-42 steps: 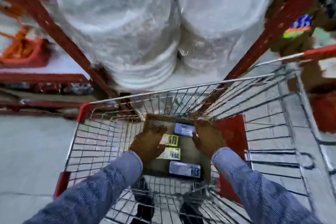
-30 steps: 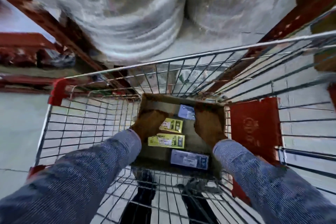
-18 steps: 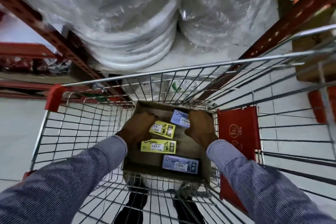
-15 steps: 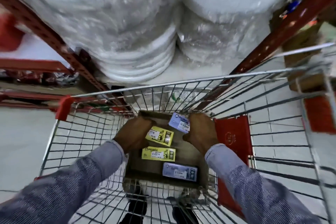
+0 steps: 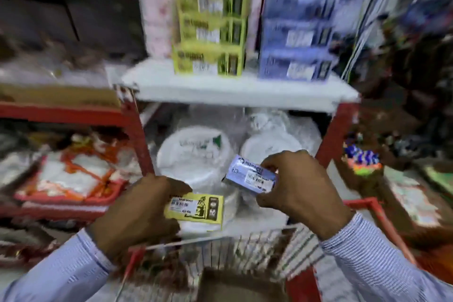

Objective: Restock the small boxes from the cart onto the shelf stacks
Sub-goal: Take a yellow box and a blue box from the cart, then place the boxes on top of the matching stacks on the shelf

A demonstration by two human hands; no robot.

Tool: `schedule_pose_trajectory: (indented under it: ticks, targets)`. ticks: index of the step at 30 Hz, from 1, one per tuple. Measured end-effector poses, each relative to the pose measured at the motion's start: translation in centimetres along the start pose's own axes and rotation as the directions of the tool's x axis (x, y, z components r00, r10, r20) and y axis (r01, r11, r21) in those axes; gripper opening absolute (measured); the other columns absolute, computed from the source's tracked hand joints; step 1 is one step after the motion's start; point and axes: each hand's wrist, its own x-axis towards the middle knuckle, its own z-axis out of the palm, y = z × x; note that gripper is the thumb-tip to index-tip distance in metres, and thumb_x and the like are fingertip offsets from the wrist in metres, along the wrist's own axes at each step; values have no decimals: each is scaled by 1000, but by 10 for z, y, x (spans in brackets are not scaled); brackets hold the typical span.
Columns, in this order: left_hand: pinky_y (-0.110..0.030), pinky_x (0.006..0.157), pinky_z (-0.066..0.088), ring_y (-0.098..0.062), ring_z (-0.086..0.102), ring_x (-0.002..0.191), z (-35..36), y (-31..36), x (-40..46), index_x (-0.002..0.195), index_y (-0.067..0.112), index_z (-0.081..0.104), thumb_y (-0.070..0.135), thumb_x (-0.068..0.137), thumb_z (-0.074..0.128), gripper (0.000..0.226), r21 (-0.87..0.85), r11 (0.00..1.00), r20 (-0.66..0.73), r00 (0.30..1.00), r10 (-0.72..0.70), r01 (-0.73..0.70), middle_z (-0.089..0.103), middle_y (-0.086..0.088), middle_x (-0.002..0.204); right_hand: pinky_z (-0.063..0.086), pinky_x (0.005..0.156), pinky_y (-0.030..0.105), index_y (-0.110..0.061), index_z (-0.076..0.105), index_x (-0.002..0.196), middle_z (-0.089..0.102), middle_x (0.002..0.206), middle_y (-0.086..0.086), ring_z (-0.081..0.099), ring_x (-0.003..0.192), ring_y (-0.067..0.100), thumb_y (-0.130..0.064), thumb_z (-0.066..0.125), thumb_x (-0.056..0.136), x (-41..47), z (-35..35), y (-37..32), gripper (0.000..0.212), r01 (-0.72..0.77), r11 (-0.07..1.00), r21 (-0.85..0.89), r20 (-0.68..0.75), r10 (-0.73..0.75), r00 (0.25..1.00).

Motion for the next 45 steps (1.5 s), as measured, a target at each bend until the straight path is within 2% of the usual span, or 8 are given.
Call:
schedule_pose_trajectory:
  ticks: [8,15,19,22,27,33,39,45]
  targets:
    - [-19,58,54,5,65,70,-122,12,15,108,33,70,38,52,78,58,77,997,-229,972,46,-29,74,19,87,54,58,32,-22,72,85,70,75,-2,59,69,20,-47,77,47,20,-134,-30,45,35,998,-50,-253,-47,966]
    - [-27,82,57,-12,70,99,-172,19,63,119,31,68,38,51,78,69,83,996,-437,896,75,-43,75,7,112,43,49,30,-18,70,80,69,71,1,61,70,24,-40,79,52,60,-181,-13,37,-32,990,-135,-404,-26,914]
    - [-30,90,55,-16,69,104,-182,23,100,121,29,67,29,59,80,63,60,996,-513,853,93,-72,74,3,116,56,78,37,-21,70,108,73,102,-1,64,96,23,-52,80,64,87,-188,2,55,-26,983,-183,-395,-49,917]
    - [-33,90,54,-20,68,106,-188,27,124,123,25,66,33,66,85,61,94,992,-526,842,117,-79,73,0,119,55,80,37,-21,67,113,72,105,0,62,99,22,-58,76,69,101,-185,13,58,-18,974,-226,-393,-74,916]
    - [-33,94,53,-16,65,109,-186,25,153,125,25,64,27,72,82,56,114,989,-520,842,143,-97,71,1,123,56,79,36,-19,68,109,70,105,2,61,99,23,-29,80,72,122,-168,26,40,-20,960,-279,-393,-95,915]
    - [-35,95,53,-17,64,111,-182,19,171,126,25,63,20,75,80,53,89,993,-488,865,115,-82,69,1,126,37,57,27,-20,60,77,64,84,-3,58,83,20,-24,81,65,139,-155,33,25,-1,955,-297,-405,-125,906]
    - [-34,94,54,-18,65,111,-180,15,177,126,24,63,9,74,82,57,11,997,-469,880,71,-75,68,0,127,51,74,33,-20,70,111,69,105,-2,60,101,21,-15,84,66,143,-152,37,47,31,981,-194,-427,-113,897]
    - [-33,94,55,-18,65,111,-177,14,178,126,24,63,3,79,75,53,-34,996,-475,878,58,-85,68,-2,128,56,73,35,-18,73,103,70,99,-2,62,96,21,-15,85,64,139,-150,37,41,29,986,-162,-441,-98,892]
